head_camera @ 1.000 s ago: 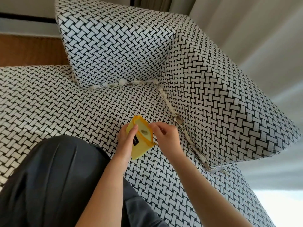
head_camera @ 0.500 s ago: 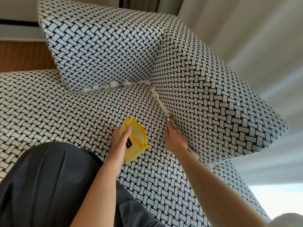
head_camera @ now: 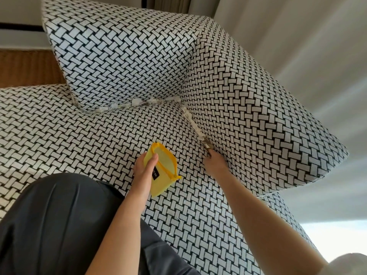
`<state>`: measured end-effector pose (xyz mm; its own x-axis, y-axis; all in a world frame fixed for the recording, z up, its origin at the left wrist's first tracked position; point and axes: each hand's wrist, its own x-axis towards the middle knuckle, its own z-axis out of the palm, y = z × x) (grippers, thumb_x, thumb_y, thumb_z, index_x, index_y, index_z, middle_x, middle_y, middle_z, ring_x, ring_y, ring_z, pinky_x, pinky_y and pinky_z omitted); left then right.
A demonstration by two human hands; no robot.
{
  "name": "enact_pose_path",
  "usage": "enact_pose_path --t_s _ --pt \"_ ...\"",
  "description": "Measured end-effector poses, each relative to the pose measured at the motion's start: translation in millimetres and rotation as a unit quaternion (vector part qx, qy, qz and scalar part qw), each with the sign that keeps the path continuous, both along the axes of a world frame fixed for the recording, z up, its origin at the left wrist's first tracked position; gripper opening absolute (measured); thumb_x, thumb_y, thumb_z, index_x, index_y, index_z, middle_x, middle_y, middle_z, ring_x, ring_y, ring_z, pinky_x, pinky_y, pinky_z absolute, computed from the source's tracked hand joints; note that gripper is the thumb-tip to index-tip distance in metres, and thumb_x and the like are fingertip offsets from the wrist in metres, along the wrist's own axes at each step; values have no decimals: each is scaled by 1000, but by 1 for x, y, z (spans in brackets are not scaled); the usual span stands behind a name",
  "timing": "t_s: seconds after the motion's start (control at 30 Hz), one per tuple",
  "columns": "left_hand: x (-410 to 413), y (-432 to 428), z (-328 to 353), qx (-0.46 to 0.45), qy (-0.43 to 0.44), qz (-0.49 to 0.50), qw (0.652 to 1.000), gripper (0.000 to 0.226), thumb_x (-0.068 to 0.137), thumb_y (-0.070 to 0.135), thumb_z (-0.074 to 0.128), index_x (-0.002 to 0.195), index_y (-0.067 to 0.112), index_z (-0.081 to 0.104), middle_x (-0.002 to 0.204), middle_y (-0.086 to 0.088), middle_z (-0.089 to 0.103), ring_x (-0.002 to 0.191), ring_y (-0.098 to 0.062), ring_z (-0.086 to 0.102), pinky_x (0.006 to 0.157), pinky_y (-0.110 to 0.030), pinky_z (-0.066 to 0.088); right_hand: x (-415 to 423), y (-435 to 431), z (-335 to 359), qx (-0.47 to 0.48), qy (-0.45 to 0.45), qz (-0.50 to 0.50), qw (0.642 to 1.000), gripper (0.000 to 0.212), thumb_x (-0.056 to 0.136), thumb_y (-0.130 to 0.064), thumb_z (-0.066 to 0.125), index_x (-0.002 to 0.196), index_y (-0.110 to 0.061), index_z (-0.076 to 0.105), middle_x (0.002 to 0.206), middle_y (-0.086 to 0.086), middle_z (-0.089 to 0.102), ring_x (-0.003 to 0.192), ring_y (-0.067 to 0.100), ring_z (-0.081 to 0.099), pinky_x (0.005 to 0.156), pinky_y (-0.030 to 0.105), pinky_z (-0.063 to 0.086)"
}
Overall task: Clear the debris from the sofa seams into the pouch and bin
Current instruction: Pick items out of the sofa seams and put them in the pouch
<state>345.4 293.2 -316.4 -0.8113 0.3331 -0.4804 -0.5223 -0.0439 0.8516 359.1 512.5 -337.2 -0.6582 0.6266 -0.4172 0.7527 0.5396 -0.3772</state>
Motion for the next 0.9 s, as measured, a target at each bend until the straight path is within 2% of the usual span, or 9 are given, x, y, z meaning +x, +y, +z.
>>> enact_pose_path --t_s 0.1,0.2,0.33,0.47,0.53,0.63,0.73,0.83,0.9 --pt "0 0 1 2 -2 -3 1000 77 64 67 47 132 33 36 138 -10 35 124 -31 40 103 -57 35 5 2 0 16 -1 -15 1000 39 92 -13 39 130 -22 44 72 -4 48 59 11 45 49 25 37" --pt "0 0 0 -1 -5 -2 1000 79 64 66 47 133 32 35 138 -10 35 123 -31 40 102 -57 36 5 4 5 6 -27 -4 1000 42 93 -12 39 133 -22 41 72 -2 48 58 12 47 49 25 40" --pt "1 0 1 2 -3 0 1000 76 69 70 55 133 33 35 137 -10 35 122 -30 41 101 -57 37 -10 5 19 -47 -74 -31 996 40 94 -10 36 133 -16 38 72 3 46 64 17 50 68 31 51" --pt "0 0 1 6 -10 1 1000 78 69 67 57 135 32 32 138 -10 34 122 -31 41 100 -57 38 -15 6 27 -57 -97 -39 993 36 94 -6 32 130 -11 38 67 6 41 51 15 39 45 25 39" --pt "0 0 1 13 -10 3 1000 77 68 67 58 133 32 34 138 -10 34 122 -30 41 100 -56 38 -13 5 25 -51 -82 -34 995 38 94 -5 33 131 -15 39 70 7 45 54 17 42 46 26 40" --pt "1 0 1 6 -5 5 1000 77 67 69 54 132 33 34 138 -9 35 123 -30 41 101 -56 37 -2 6 14 -28 -2 -43 999 40 92 -7 38 128 -22 49 73 2 52 58 16 46 51 27 41" --pt "0 0 0 6 -1 7 1000 70 64 66 48 126 35 37 138 -9 35 123 -29 40 102 -56 36 9 4 5 44 55 -47 996 30 93 -15 47 119 -26 58 75 -5 60 58 14 52 49 25 44" --pt "0 0 1 -2 -1 5 1000 68 64 67 47 124 38 37 138 -8 35 123 -30 40 101 -57 36 14 1 3 115 70 -50 990 27 93 -21 50 118 -28 60 91 -3 67 62 14 54 46 19 32" --pt "0 0 1 -2 1 5 1000 65 63 67 48 121 40 37 138 -8 35 123 -29 40 101 -57 36 16 -2 5 131 77 -44 987 25 94 -23 49 116 -27 61 92 -1 68 63 14 55 45 18 31"
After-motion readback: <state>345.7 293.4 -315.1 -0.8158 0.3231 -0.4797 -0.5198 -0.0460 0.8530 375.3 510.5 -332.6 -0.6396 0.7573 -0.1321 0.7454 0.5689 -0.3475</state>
